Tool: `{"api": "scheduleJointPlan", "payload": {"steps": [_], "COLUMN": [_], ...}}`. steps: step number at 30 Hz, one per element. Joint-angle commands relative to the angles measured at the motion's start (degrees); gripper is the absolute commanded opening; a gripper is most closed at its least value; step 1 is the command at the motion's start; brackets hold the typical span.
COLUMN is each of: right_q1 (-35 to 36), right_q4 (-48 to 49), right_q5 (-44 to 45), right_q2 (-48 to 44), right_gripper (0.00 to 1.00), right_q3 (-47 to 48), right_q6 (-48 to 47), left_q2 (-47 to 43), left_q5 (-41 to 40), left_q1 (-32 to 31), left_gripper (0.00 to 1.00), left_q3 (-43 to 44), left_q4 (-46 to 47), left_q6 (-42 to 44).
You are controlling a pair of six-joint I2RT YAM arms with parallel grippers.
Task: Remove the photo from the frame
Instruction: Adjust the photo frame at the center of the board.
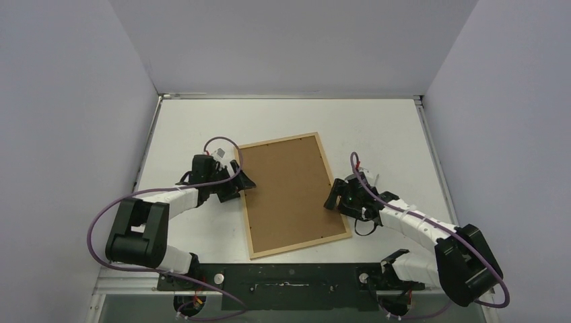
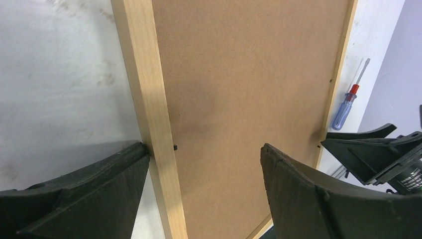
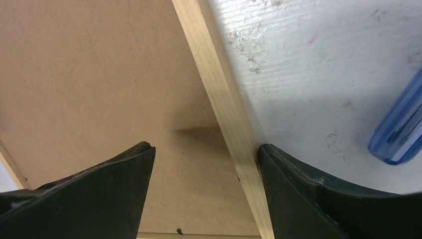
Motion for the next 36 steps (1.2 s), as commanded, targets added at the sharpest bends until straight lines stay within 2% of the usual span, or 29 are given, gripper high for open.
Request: {"api": "scheduleJointPlan", "payload": {"steps": [1,8,13,16,18,22,28,32,36], "right_q1": [-0.2,0.0,0.0,0.0,0.0,0.4,0.3,0.2,-0.2], "right_q4": [6.8,4.7,-2.4,-4.0,-5.5,-13.1,-23.7,-30.6,-31.2], "right_q5": [-4.5,-2.8,0.1,0.2,0.7,5.8,15.3,28.6,32.9], "right_q2": [0.2,-8.8,-17.2,-18.5,-18.1,-20.0,-21.9,-19.0,-14.1], "right_gripper": [0.76,0.75,0.75,0.75,0.72,0.74,0.77,0.8,0.86], "right_q3": [-3.7,-9.0,-9.8,-9.8,-9.0,-3.9,5.0,8.4,9.8], "right_q6": [1.7,6.8,7.7,7.5,7.1,4.4,0.7,2.9,2.8], "left_q2": [4.4,8.2,7.1,5.5,5.5,3.9,-1.5,-5.6,-12.1], "left_q5": [0.6,0.3,-0.9,-3.2,-3.6,-5.2,-9.1,-11.5,-9.1], "left_q1": [-3.5,-5.7,-7.3,-7.8,-7.8,-7.8,-7.7,-7.4,-4.5], "left_gripper": [0.81,0.8,0.78,0.78,0.78,0.8,0.88,0.94,0.97], "left_q3": [3.2,5.6,5.2,3.4,3.4,3.6,5.2,6.0,3.4], "left_q4": [1.7,3.9,3.9,3.4,2.4,0.7,-5.4,-9.5,-7.8], "left_q6": [-0.5,-1.8,-2.5,-2.5,-2.0,-1.3,-0.1,0.8,-2.6]}}
